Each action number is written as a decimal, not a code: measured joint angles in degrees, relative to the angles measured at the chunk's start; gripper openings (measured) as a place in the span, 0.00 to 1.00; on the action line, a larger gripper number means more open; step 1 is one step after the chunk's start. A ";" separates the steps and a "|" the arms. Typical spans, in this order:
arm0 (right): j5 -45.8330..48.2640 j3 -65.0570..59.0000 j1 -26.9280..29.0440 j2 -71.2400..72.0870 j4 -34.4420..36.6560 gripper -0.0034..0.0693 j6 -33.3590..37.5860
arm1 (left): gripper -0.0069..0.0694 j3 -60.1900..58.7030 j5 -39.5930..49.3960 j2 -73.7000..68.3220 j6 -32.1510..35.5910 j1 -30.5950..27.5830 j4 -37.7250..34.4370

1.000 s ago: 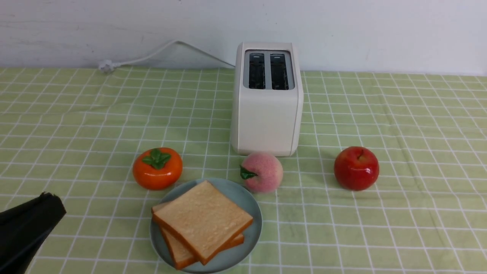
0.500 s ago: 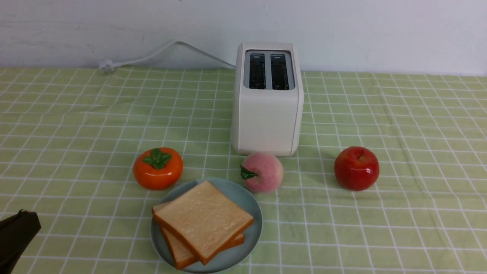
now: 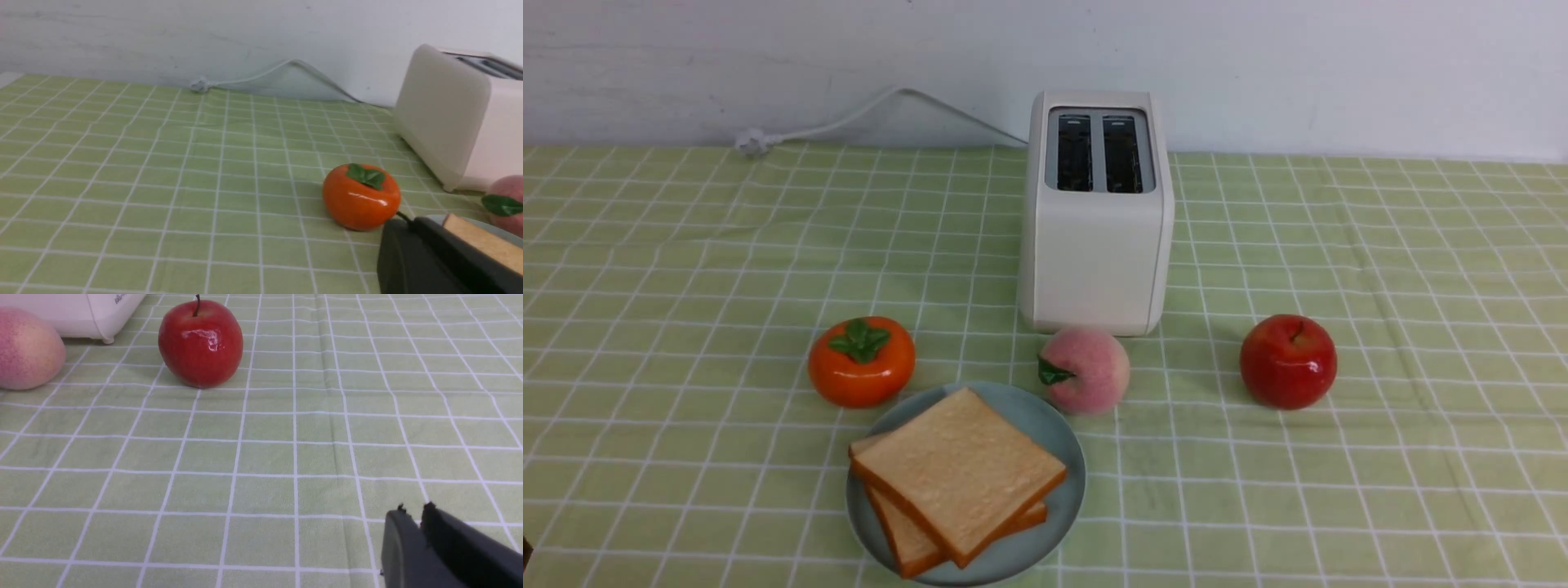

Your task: Take toasted bread from bread machine on green coffee tablecloth place on plate.

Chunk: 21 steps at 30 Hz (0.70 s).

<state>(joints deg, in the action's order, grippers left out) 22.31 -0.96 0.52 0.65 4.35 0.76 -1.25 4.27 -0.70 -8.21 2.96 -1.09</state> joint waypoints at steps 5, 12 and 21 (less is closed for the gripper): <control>0.00 0.00 0.00 0.00 0.00 0.15 0.00 | 0.07 -0.32 13.91 1.26 0.86 -2.36 -1.30; 0.00 0.00 0.00 0.00 0.00 0.16 0.00 | 0.07 -0.43 18.12 1.26 0.86 -2.36 -1.48; 0.00 0.00 0.00 0.00 0.00 0.18 0.00 | 0.07 -0.43 18.06 1.26 0.86 -2.36 -1.48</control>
<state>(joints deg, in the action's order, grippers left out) 22.31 -0.96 0.52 0.65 4.35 0.76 -1.67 22.32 0.56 -7.36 0.60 -2.58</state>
